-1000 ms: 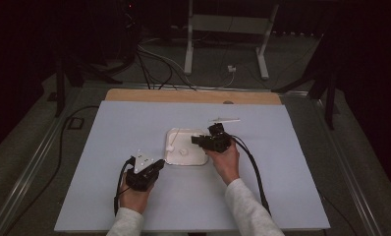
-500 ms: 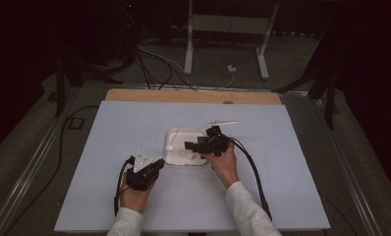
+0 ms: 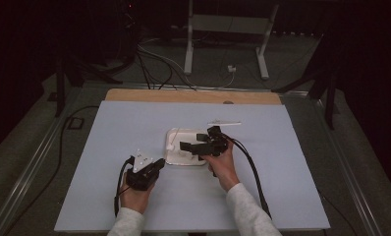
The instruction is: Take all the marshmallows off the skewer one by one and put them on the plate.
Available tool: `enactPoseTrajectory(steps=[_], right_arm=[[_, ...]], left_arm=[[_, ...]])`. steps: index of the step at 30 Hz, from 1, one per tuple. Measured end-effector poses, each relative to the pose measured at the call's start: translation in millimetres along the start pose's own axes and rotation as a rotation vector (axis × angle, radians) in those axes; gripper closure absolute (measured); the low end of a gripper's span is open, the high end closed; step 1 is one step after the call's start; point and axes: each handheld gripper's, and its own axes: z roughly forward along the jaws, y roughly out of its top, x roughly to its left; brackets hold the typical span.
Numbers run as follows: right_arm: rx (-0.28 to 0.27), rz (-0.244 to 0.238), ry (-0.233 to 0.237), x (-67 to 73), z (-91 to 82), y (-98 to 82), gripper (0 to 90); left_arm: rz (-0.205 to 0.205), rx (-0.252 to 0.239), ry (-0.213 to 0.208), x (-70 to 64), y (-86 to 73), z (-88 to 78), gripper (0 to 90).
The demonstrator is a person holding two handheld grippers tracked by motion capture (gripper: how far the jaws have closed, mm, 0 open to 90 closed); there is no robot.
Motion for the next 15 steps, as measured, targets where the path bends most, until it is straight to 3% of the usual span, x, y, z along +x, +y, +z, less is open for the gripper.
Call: enactPoseTrajectory(steps=[12, 15], right_arm=[[0.016, -0.037, 0.043, 11.1, 11.8, -6.5, 0.0], [0.011, -0.053, 0.072, 12.9, 16.1, -8.3, 0.0]], left_arm=[[0.005, -0.017, -0.013, -3.7, 3.2, -2.2, 90.0], [0.013, -0.021, -0.016, -5.8, 4.5, -2.8, 90.0]])
